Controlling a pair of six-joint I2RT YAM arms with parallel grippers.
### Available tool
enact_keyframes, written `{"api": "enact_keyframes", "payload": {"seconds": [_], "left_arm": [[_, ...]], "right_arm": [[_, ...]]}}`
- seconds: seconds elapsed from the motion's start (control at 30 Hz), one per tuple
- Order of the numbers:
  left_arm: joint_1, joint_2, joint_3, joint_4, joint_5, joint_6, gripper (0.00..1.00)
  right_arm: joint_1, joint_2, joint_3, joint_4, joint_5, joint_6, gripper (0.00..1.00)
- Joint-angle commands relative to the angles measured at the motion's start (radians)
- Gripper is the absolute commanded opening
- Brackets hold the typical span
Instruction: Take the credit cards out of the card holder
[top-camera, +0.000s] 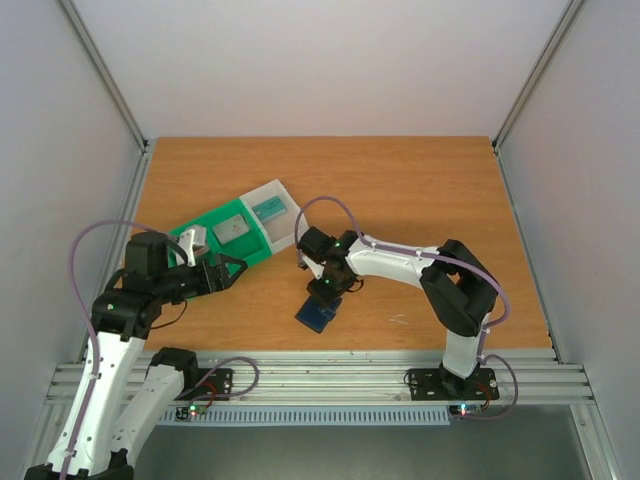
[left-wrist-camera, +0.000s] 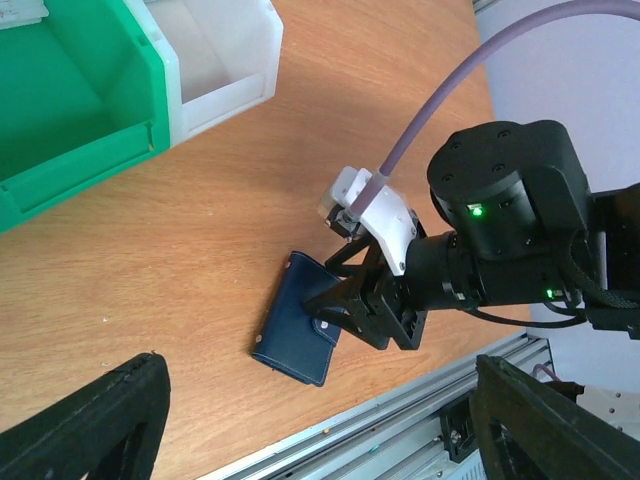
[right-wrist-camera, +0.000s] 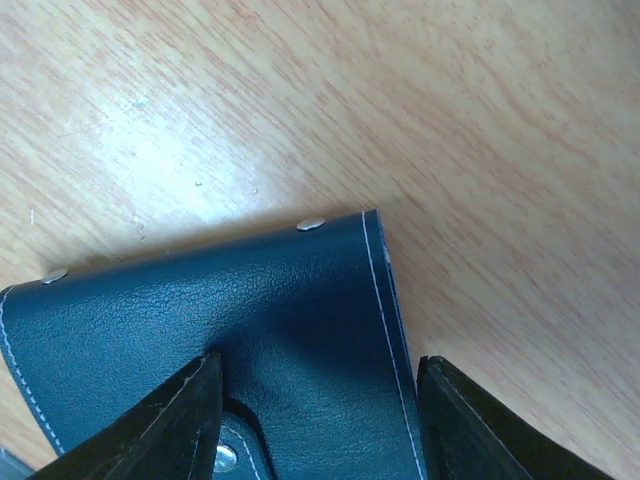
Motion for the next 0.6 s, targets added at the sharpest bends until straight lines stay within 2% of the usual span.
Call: {"api": "enact_keyframes", "payload": {"seconds": [0.0,0.13,0.3,0.57], "left_arm": [[-0.006,-0.007,-0.016,0.001,0.014,-0.007,0.82],[-0.006,-0.004,-0.026,0.011,0.03,-0.01,0.8],[-0.013,-0.006,-0.065,0.071,0.074,-0.051,0.76],[-0.096,0.004,-0.108,0.138,0.038,-0.11,0.74]], "right_arm": [[0.002,-0.073,-0.012,0.012,-0.019,0.022,0.54],[0.002,-0.157,-0.036,0.008,0.002,0.129,0.54],[-0.001,-0.248,-0.085,-0.034,0.096,0.345,0.56],[-0.043,-0.415,-0.232,0.027,0.066,0.665,0.57]]}}
